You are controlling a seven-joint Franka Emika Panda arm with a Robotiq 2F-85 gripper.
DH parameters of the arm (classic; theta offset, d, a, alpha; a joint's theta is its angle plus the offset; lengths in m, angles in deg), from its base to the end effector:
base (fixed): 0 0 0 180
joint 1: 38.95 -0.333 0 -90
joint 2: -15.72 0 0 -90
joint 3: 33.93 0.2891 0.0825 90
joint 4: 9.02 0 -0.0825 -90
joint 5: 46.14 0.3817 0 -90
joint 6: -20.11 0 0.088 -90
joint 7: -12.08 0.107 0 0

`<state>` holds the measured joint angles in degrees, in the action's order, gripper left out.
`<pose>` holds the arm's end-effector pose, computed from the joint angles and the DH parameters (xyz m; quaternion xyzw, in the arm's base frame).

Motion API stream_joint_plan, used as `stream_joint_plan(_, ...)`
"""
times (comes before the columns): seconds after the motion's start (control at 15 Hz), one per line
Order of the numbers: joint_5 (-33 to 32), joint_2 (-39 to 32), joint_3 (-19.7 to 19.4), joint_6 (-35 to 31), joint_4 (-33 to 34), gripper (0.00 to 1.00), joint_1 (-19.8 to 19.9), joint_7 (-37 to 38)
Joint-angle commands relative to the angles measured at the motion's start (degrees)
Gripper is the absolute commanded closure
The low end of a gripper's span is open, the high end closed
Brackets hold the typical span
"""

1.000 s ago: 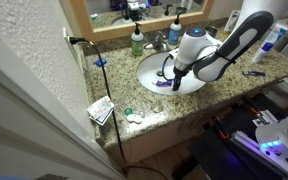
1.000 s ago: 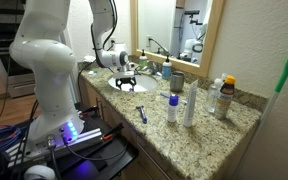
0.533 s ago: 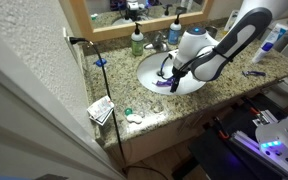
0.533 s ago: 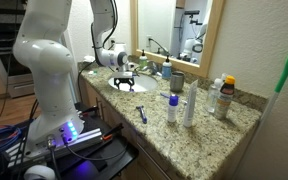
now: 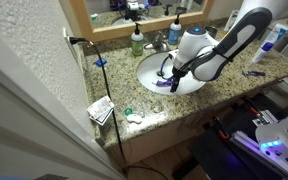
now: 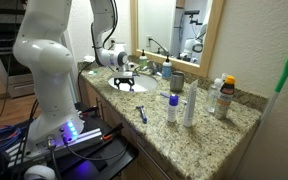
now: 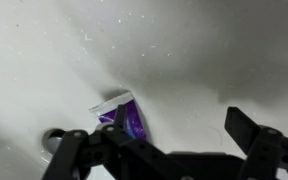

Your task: Remove the toothpaste from the sink and place it on the left side of the counter

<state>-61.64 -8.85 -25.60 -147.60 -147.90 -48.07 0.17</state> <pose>0.4487 0.1656 0.1217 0.9280 0.3701 0.0429 0.0022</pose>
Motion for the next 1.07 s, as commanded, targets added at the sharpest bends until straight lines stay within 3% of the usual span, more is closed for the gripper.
stream_joint_plan(0.0, -4.6, -1.5, -6.3, -5.7, 0.0, 0.00, -5.3, 3.7)
stream_joint_plan(0.13, -6.8, -3.2, -9.8, -9.1, 1.4, 0.00, -7.8, 6.5)
stream_joint_plan(0.27, -4.8, -5.0, -8.0, -9.4, 2.1, 0.00, -6.0, 6.0)
stream_joint_plan(0.33, -5.3, -2.3, -8.2, -7.9, 0.6, 0.00, -6.5, 5.9)
stream_joint_plan(0.53, -4.1, -4.1, -8.3, -8.3, 1.5, 0.00, -6.7, 5.1)
stream_joint_plan(0.8, -8.9, -10.0, -18.5, -14.3, 4.9, 0.00, -15.5, 9.1)
stream_joint_plan(1.0, -7.8, -13.5, -18.7, -16.8, 6.9, 0.00, -15.1, 7.6)
